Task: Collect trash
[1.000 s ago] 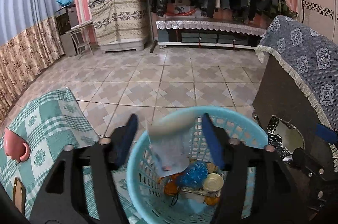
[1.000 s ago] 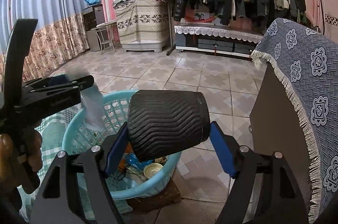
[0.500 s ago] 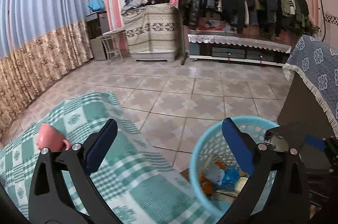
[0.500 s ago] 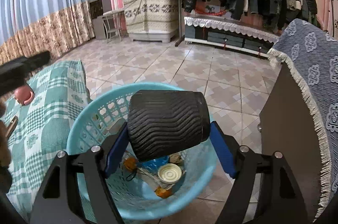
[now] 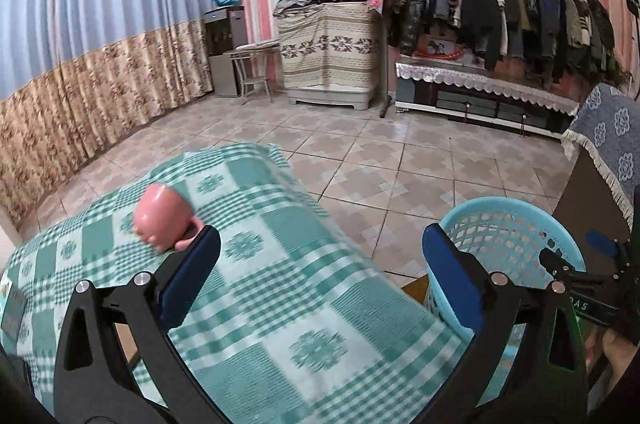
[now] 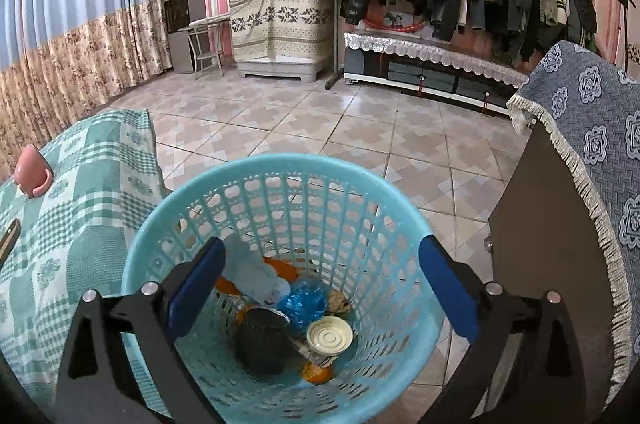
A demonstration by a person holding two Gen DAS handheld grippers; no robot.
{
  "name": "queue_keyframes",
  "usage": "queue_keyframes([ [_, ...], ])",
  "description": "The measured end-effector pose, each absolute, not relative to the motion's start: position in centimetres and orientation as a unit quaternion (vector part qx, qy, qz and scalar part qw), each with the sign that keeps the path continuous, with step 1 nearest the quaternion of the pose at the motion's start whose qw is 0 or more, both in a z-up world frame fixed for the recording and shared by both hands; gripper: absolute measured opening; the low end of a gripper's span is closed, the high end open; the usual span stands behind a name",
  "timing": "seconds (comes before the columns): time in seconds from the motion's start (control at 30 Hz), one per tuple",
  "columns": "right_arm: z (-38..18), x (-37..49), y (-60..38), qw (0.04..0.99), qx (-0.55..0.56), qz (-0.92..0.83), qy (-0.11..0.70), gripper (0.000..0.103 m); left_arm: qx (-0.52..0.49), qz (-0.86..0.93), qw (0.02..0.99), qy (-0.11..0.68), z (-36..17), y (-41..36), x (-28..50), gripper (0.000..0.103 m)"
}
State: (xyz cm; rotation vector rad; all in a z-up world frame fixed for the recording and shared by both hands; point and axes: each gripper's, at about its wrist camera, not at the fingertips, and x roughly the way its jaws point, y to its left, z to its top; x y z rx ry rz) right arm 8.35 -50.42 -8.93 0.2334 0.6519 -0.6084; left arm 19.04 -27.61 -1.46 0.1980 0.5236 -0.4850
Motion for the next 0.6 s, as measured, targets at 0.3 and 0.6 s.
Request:
queue_keyframes([
  [0.3, -6.7, 7.1, -47.3, 0.909, 0.108, -0.276, 0.292, 0.096, 0.089, -0.208, 0.940, 0.254, -0.1, -22.4, 16.6, 0.098],
  [0.6, -3.1, 4.2, -42.1, 0.931, 0.103, -0.244, 0.252, 0.099, 0.056, -0.201, 0.947, 0.243, 1.0, -16.8, 13.2, 0.098],
])
